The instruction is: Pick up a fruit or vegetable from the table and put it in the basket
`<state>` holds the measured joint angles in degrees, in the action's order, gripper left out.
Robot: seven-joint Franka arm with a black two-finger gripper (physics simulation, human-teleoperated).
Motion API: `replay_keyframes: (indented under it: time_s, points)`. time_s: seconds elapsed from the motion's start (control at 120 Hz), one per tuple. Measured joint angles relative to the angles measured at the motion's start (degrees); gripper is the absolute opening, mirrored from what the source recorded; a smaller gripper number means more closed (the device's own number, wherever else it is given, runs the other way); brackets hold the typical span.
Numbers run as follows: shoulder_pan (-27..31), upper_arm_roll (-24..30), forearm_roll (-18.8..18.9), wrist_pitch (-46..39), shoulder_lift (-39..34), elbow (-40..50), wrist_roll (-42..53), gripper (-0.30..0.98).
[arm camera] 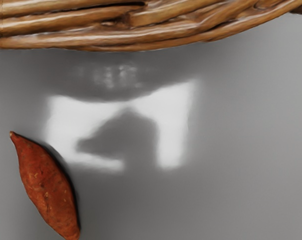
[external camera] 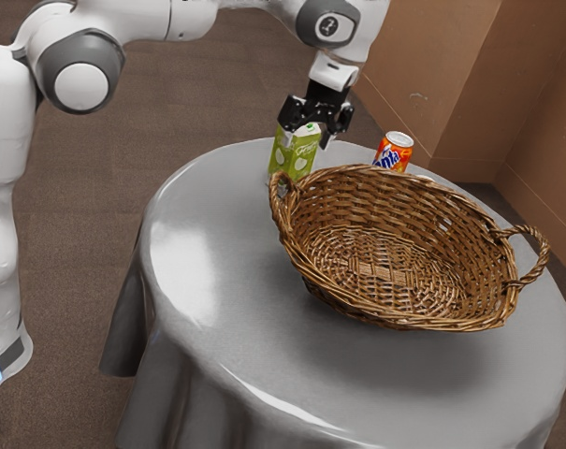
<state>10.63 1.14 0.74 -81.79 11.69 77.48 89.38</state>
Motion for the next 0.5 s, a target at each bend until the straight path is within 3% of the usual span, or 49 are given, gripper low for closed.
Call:
replay_keyframes:
  time_s: [0.5]
  points:
    - [0.1, -0.7, -0.4, -15.9, -0.8, 10.4, -3.0, 0.68]
